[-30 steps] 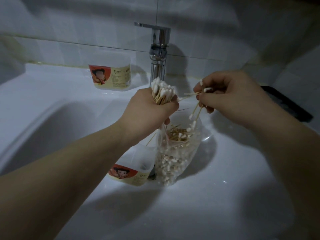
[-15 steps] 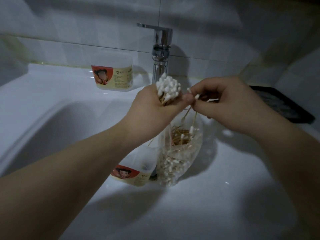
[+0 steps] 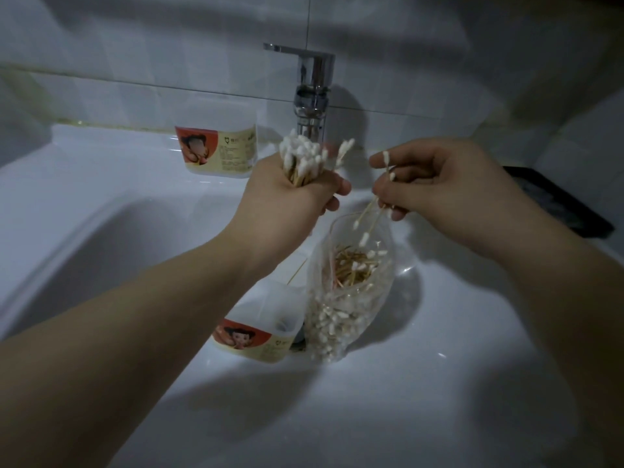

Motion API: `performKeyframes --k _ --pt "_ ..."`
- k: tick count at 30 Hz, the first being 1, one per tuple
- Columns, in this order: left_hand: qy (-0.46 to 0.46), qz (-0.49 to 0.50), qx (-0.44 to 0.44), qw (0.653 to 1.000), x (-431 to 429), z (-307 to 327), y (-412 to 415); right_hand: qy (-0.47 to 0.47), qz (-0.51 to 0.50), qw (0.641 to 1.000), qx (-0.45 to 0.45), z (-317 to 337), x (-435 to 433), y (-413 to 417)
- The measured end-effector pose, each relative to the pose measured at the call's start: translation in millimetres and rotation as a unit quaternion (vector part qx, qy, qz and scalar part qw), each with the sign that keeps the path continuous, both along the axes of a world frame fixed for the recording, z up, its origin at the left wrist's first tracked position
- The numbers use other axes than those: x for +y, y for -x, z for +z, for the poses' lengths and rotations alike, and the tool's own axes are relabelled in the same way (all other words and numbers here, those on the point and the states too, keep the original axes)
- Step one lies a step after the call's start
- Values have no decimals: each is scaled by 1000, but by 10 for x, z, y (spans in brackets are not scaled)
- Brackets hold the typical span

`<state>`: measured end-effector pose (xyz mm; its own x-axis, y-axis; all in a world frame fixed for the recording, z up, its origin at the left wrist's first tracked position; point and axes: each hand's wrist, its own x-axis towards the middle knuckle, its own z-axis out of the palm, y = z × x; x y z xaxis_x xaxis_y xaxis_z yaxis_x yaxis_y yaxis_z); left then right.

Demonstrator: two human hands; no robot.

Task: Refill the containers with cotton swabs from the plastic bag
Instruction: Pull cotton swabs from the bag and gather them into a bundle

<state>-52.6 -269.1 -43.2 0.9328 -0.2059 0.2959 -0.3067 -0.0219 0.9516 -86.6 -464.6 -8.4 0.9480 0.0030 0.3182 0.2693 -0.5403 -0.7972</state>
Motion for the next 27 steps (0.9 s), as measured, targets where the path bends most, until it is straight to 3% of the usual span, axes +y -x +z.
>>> performKeyframes --k 9,18,24,27 --pt "-38 23 -61 997 -60 -46 -14 -58 42 996 -46 -29 55 -7" --pt "-118 -41 -77 989 -49 -61 29 -127 35 990 -40 -9 64 -8" --pt "-80 -34 -38 995 -48 -54 24 -234 7 972 -12 11 44 -56" --pt "-60 1 -39 997 -49 -54 25 -223 -9 974 -27 17 14 -63"
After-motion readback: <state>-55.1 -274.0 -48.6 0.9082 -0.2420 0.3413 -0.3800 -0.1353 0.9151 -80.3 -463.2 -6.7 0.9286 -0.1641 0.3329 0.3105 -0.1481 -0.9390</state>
